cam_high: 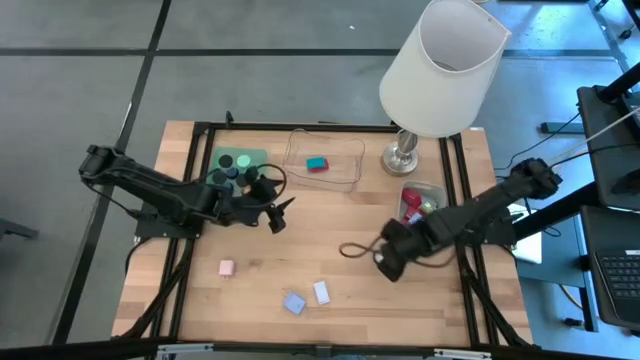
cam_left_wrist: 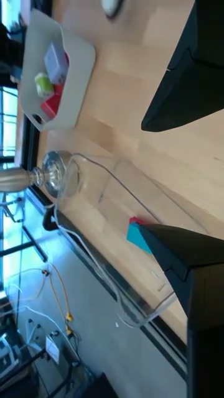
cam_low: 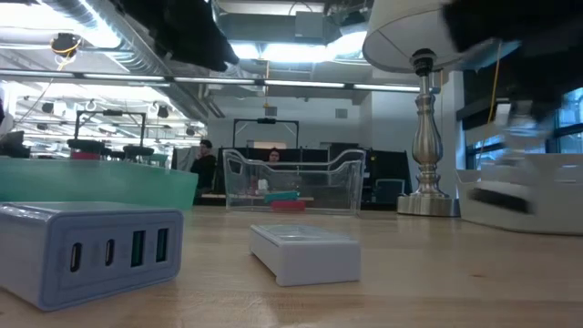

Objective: Pick & Place Office items
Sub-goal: Put the white hourglass into the blue bin

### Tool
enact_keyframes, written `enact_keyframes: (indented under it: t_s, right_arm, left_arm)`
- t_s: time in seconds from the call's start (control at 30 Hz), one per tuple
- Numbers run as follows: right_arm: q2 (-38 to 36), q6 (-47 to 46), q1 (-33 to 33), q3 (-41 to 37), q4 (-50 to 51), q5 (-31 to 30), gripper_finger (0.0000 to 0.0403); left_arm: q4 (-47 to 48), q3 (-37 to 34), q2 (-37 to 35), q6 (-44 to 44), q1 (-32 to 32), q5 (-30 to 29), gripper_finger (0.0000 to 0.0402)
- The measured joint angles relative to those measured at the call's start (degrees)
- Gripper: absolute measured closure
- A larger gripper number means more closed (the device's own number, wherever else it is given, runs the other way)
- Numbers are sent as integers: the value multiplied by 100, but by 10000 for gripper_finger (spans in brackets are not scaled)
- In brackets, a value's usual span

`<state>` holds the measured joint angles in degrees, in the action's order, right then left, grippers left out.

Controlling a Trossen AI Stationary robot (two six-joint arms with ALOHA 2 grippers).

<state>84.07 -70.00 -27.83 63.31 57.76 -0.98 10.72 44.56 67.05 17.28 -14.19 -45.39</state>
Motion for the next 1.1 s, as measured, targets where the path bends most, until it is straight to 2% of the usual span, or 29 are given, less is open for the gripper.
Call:
enact_keyframes:
  t_s: [0.27, 0.53, 0.77, 1.1]
  right_arm:
    - [876, 2626, 1270, 1012, 1, -181, 179]
    - [2082, 4370, 1978, 2246, 219, -92, 178]
    - [2848, 5251, 2343, 3187, 471, -55, 177]
    - [3602, 5724, 2539, 4040, 880, -49, 177]
  left_arm:
    - [-2, 9, -354, 0, -310, 1, 149]
    - [118, 9, -668, 12, -588, -4, 149]
    - [151, 11, -919, 9, -783, -10, 149]
    - [409, 11, -1017, -4, -866, -10, 149]
